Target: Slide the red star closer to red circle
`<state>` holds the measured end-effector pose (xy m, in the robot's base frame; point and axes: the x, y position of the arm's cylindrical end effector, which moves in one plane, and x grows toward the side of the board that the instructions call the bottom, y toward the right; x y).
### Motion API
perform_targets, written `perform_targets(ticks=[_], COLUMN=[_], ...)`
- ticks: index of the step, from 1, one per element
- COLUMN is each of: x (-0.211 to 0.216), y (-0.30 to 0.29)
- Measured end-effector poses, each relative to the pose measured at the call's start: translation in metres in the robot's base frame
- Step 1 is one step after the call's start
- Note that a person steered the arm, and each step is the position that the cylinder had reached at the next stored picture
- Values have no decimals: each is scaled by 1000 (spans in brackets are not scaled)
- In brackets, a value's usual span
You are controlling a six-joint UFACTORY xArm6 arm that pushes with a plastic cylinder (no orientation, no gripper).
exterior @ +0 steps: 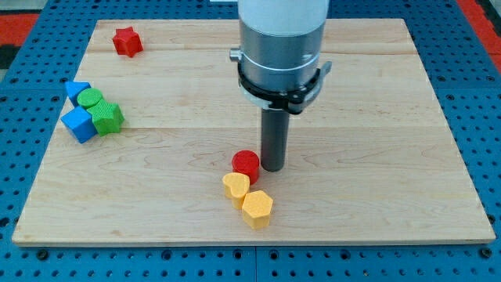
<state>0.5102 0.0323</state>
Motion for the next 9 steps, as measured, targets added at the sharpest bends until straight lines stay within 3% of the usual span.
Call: perform_targets(ticks=[1, 2, 6, 7, 9], x=[-5, -78, -292, -319, -318], y=[2, 23, -124, -163, -245])
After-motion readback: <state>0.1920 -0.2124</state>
